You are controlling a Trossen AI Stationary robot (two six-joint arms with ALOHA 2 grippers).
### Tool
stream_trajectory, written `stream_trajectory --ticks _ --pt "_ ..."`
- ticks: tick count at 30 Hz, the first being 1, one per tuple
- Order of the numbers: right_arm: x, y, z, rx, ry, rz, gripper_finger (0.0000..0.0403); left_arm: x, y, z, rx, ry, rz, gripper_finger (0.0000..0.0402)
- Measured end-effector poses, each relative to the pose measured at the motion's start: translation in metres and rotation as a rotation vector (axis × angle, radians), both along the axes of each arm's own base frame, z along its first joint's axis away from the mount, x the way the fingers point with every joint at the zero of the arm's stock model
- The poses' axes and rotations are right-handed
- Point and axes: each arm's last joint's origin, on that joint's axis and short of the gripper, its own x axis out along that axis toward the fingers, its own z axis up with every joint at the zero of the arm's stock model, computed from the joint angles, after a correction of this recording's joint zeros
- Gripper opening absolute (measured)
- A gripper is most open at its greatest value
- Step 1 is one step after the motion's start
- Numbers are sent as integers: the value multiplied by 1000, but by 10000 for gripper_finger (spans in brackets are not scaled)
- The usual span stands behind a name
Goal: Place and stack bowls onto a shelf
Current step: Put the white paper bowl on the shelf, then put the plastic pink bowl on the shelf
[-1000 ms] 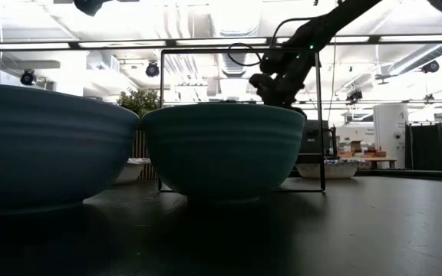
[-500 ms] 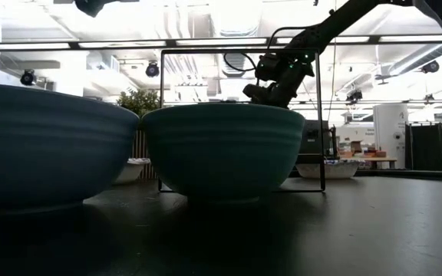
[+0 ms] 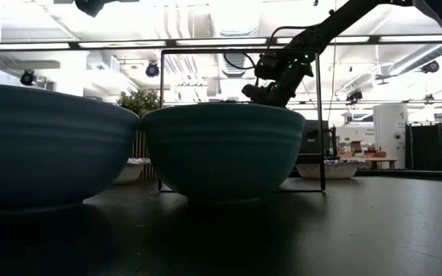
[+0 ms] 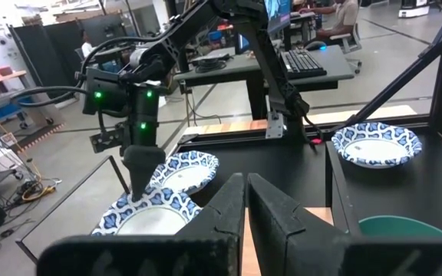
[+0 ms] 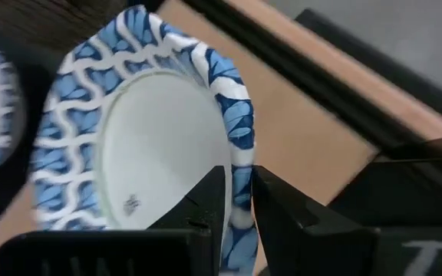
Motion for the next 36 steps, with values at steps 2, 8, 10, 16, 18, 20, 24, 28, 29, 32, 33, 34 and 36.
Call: stream_trajectory --ticks 2,8,10,16,18,20,24,28,29,32,33,34,36 --pt "-1 -1 0 -37 28 -7 59 0 0 0 0 -1 0 0" --pt "0 0 0 -45 32 -3 59 0 0 0 0 -2 0 0" --pt "-2 0 2 -47 27 -4 59 0 0 0 0 -2 0 0" --pt "-8 20 37 -85 -58 120 59 0 0 0 -18 -5 2 0" --pt "-8 37 51 -117 -80 183 59 2 0 -1 -42 -4 5 0" --pt "-8 57 63 -158 -104 248 59 5 -1 -3 -67 6 8 0" --pt "-15 102 82 -243 -175 369 59 14 -2 -10 -130 38 19 0" --pt "-30 148 83 -305 -241 489 59 27 -6 -21 -210 91 -10 0" --pt "-36 158 82 -322 -258 520 59 30 -7 -24 -234 110 -24 0" --pt "-51 183 76 -357 -323 575 59 39 -10 -32 -309 153 -59 0" --pt "-56 189 73 -371 -347 590 59 41 -11 -34 -315 167 -69 0" --pt "-62 195 69 -379 -360 606 59 43 -11 -36 -317 179 -71 0" --pt "-72 206 61 -397 -384 636 59 46 -12 -39 -324 193 -68 0"
